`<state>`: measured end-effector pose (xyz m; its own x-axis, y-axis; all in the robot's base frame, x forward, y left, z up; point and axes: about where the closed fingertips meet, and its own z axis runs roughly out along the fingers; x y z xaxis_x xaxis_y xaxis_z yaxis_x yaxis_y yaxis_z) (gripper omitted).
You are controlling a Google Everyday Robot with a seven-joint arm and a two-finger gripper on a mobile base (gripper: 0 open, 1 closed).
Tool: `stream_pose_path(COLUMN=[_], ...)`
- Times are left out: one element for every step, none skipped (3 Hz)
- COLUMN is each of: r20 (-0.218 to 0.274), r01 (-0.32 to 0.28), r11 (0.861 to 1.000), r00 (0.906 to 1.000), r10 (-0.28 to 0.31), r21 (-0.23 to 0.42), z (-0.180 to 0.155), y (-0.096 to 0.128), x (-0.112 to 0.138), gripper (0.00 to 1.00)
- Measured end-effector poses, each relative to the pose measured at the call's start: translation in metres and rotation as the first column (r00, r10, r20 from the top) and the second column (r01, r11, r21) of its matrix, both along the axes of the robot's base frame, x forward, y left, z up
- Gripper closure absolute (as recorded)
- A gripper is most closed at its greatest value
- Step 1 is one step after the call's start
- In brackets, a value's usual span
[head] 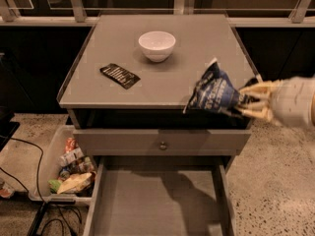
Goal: Pick blue chip bag from middle drawer and place on counter
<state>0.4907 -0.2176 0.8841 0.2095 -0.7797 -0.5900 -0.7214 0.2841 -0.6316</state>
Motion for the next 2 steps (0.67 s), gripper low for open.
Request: stream_pose_path(r20=[0.063,0.091], r01=[-0.014,-0.020], r11=[1.000,1.000], r00=[0.9979,0.9956], r10=[0.014,0.019], r21=[0.004,0.006], z=[0.054,0.070], y=[0.002,0.006], x=[0.042,0.048], gripper=[1.00,1.00])
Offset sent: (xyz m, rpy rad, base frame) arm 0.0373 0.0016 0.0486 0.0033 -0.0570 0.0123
